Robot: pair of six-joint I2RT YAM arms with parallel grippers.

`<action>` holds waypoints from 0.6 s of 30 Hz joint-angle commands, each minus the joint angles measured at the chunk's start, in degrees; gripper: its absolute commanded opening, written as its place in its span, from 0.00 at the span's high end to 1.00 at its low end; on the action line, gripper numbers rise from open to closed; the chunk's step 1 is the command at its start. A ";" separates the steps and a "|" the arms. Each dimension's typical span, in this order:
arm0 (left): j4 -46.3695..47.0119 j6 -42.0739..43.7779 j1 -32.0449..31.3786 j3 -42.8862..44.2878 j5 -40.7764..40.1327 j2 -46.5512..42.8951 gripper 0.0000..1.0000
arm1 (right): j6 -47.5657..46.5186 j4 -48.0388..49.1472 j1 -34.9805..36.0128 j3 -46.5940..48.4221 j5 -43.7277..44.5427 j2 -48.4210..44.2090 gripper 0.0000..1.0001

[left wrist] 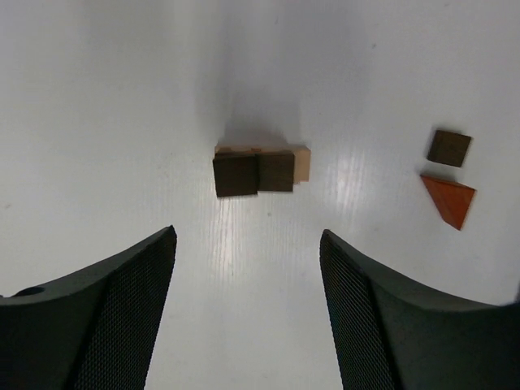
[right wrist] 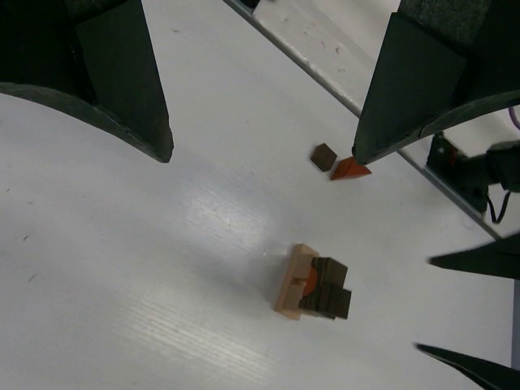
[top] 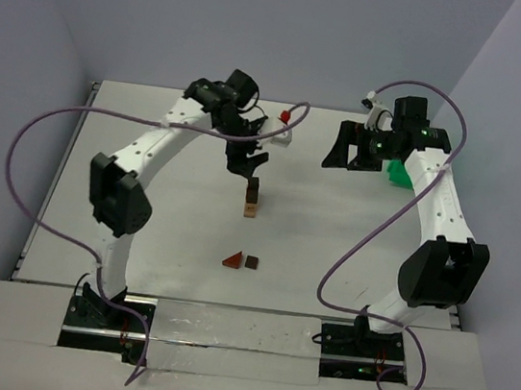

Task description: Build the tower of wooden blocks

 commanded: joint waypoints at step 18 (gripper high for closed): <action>32.75 -52.07 32.34 -39.75 16.33 -47.94 0.01 | -13.82 14.70 41.23 -27.26 23.45 -5.94 0.37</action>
